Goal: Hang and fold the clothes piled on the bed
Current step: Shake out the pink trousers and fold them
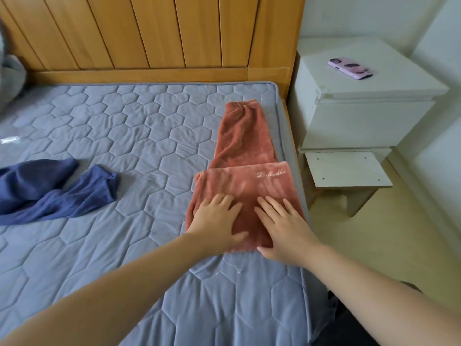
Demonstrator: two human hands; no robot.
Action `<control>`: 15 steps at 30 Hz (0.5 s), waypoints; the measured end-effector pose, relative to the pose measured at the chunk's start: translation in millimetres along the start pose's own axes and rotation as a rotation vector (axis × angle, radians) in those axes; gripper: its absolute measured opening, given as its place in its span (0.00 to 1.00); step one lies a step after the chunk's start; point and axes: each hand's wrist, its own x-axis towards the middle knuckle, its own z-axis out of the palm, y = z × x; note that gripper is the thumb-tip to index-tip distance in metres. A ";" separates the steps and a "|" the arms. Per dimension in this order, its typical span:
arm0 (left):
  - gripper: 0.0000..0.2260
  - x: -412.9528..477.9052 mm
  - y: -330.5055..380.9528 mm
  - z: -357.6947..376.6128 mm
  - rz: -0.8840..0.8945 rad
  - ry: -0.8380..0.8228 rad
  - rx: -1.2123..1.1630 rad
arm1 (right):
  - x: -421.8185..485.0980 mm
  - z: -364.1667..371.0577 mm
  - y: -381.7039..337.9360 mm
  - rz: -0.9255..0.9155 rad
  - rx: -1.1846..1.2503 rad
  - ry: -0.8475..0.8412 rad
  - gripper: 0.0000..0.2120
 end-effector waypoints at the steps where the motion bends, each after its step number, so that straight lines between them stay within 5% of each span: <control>1: 0.41 -6.7 5.4 6.1 -0.011 -0.060 0.074 | 0.4 3.2 -1.0 0.014 -0.002 -0.030 0.41; 5: 0.49 -12.5 17.6 36.7 -0.087 -0.193 0.212 | 2.1 4.8 -7.2 0.091 -0.045 -0.118 0.49; 9: 0.50 -9.6 11.9 58.1 -0.110 -0.120 0.119 | 7.3 6.0 -12.7 0.093 -0.155 -0.151 0.40; 12: 0.41 -4.9 12.8 55.7 -0.090 -0.025 0.014 | 13.3 8.1 -10.5 0.069 -0.169 -0.129 0.34; 15: 0.30 14.1 4.1 21.5 -0.069 -0.128 -0.014 | 19.2 -19.1 -8.3 0.065 -0.091 -0.138 0.25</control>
